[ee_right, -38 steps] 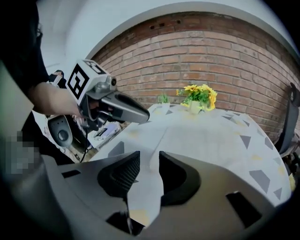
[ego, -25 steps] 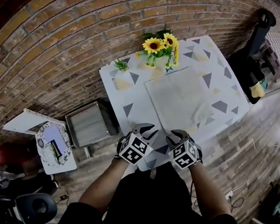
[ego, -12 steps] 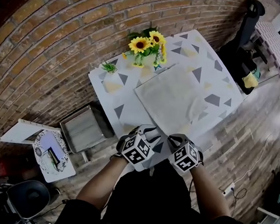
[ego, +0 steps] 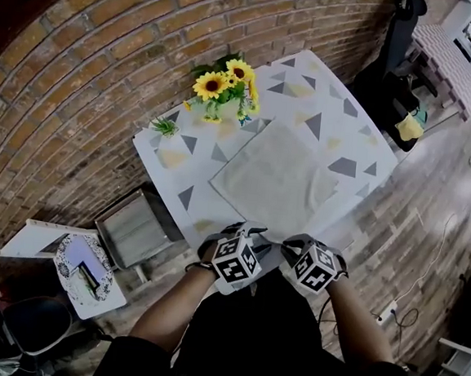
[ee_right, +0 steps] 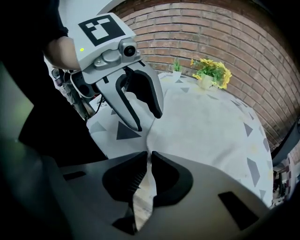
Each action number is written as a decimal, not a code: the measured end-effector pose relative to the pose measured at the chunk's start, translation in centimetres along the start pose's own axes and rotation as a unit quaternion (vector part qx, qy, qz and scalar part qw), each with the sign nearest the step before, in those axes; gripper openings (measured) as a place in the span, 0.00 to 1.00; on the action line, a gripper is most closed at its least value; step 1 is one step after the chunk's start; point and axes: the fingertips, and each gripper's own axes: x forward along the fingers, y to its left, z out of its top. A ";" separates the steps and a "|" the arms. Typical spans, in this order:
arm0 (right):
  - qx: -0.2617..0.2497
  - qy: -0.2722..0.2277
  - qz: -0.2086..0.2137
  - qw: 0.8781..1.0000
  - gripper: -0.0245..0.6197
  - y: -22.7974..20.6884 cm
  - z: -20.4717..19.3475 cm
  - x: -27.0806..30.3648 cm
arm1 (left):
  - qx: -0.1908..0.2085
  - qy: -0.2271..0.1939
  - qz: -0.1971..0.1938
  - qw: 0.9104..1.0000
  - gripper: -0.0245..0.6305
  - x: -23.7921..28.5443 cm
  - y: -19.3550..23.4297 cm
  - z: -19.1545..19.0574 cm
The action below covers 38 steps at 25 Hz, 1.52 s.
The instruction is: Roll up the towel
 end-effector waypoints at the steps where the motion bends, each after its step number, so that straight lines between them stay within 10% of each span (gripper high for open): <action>1: -0.002 0.003 0.005 1.000 0.11 -0.3 0.2 0.2 | 0.001 0.003 -0.003 1.000 0.30 0.1 0.0 0.0; 15: -0.035 0.020 0.046 0.998 0.17 -2.8 0.5 1.3 | 0.040 0.041 -0.019 0.998 0.29 3.4 -1.2 0.3; 20: -0.016 0.007 0.047 0.999 0.21 -3.0 0.0 0.6 | 0.074 0.059 -0.005 0.995 0.13 4.7 -1.0 0.0; 28: -0.054 -0.064 0.019 0.996 0.15 -1.3 0.6 -1.6 | 0.024 0.054 -0.030 0.998 0.08 5.0 -0.9 -0.5; 38: -0.089 -0.007 0.013 0.996 0.25 -1.0 -1.0 2.0 | 0.008 0.057 -0.032 0.998 0.09 4.5 -0.8 -0.8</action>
